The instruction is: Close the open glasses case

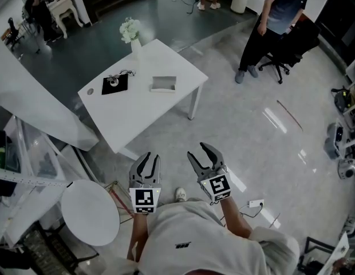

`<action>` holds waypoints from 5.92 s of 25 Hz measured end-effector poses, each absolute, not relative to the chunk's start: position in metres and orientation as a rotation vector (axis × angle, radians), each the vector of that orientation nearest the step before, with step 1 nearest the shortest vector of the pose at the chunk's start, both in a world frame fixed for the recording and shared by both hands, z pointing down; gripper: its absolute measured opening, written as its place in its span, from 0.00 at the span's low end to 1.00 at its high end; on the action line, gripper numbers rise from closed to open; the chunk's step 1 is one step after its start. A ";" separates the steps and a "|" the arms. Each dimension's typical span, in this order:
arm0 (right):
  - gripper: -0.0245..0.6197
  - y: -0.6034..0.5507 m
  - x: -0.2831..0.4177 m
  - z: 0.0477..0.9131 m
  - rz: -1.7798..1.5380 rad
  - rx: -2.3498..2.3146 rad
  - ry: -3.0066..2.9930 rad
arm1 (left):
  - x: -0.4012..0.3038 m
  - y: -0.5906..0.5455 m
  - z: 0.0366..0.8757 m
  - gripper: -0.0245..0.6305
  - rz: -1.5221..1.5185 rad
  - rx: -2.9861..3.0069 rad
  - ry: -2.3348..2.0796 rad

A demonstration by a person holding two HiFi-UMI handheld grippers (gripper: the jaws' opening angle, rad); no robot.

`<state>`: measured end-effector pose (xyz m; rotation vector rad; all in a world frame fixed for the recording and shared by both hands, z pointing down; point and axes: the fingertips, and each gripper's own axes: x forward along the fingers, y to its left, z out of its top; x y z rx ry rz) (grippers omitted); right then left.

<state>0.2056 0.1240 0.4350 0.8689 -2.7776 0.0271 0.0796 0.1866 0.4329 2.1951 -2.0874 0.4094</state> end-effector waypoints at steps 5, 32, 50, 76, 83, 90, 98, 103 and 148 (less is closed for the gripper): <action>0.37 0.098 0.200 0.438 0.026 0.850 -2.792 | 0.077 0.163 0.435 0.21 0.406 2.181 -2.102; 0.35 -0.098 0.073 0.479 0.093 0.901 -2.698 | -0.048 -0.048 0.483 0.21 0.396 2.257 -1.950; 0.34 -0.208 0.008 0.528 0.112 0.894 -2.568 | -0.097 -0.160 0.538 0.21 0.384 2.263 -1.775; 0.33 -0.373 -0.053 0.649 0.139 0.325 -2.502 | -0.107 -0.292 0.670 0.21 0.479 1.811 -1.860; 0.33 -0.397 -0.071 0.675 0.140 0.216 -2.472 | -0.104 -0.309 0.695 0.22 0.492 1.713 -1.870; 0.32 -0.410 -0.079 0.701 0.137 0.172 -2.429 | -0.099 -0.325 0.714 0.23 0.510 1.687 -1.847; 0.32 -0.419 -0.082 0.718 0.160 0.144 -2.397 | -0.093 -0.343 0.733 0.24 0.528 1.676 -1.811; 0.32 -0.412 -0.082 0.718 0.163 0.124 -2.395 | -0.088 -0.348 0.734 0.24 0.520 1.685 -1.806; 0.32 -0.345 -0.070 0.722 0.143 0.189 -2.349 | -0.080 -0.294 0.746 0.24 0.523 1.750 -1.690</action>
